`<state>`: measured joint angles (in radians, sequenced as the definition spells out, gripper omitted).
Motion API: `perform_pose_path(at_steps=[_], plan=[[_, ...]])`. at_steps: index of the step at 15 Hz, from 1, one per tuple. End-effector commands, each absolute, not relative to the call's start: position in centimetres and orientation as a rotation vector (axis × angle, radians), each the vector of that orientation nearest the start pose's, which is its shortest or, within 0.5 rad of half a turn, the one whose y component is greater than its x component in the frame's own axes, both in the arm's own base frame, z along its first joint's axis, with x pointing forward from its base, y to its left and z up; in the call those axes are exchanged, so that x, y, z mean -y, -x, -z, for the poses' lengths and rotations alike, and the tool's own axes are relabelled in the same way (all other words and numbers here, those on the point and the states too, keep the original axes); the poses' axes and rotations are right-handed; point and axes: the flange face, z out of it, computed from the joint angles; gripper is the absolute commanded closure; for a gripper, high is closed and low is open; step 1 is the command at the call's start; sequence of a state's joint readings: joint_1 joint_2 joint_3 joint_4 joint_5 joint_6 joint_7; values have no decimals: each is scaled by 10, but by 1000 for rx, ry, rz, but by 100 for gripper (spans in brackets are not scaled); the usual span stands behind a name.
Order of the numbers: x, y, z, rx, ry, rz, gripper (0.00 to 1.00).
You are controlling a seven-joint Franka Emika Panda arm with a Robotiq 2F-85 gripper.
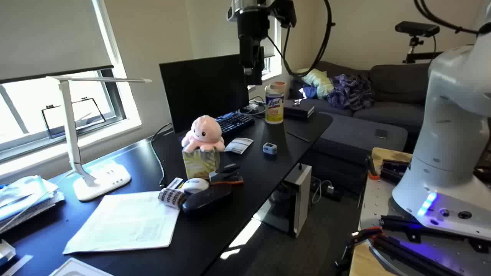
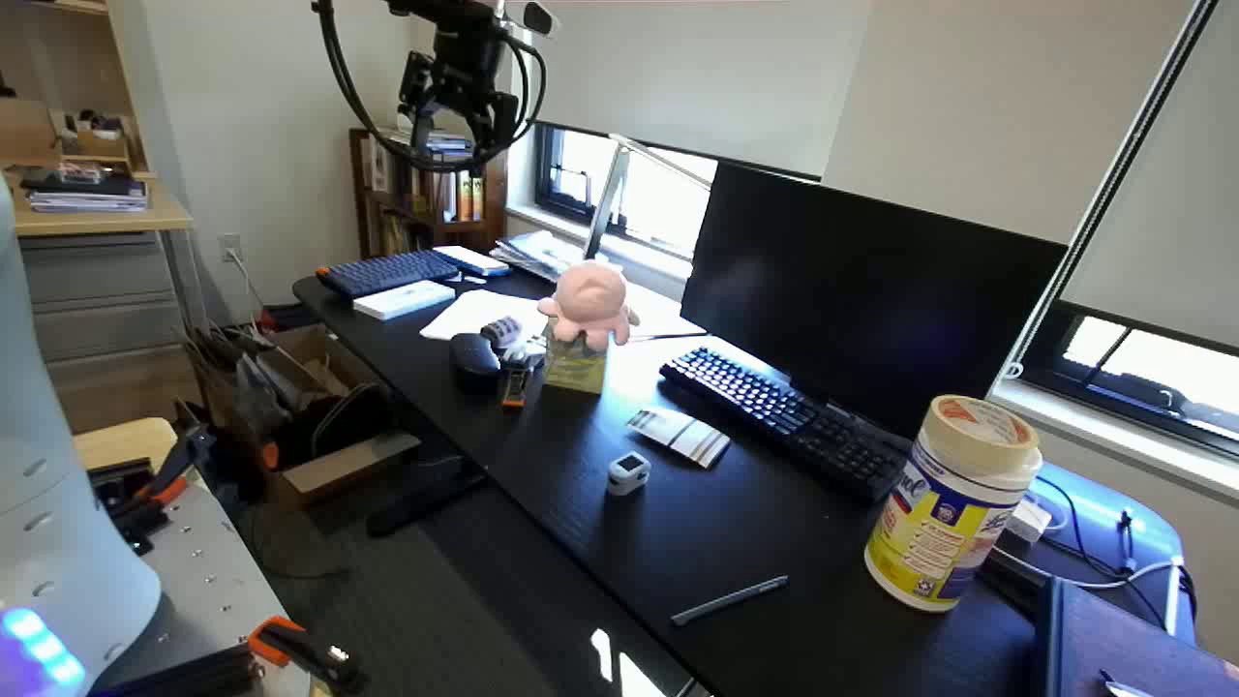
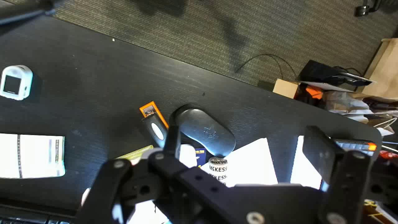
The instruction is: Move the stapler to the books on the right
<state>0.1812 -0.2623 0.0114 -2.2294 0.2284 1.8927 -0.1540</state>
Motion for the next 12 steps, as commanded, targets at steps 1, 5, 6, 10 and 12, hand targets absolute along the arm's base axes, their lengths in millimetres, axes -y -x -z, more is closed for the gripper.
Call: perform_pose_path(at_steps=[1, 5, 6, 10, 12], plan=[[-106, -453, -476, 388, 2904, -116, 0], [-118, -476, -451, 457, 2936, -109, 0], [-123, -488, -432, 516, 2938, -153, 0], [-143, -537, -360, 620, 3062, -197, 0], [-145, -556, -334, 656, 3136, -187, 0]])
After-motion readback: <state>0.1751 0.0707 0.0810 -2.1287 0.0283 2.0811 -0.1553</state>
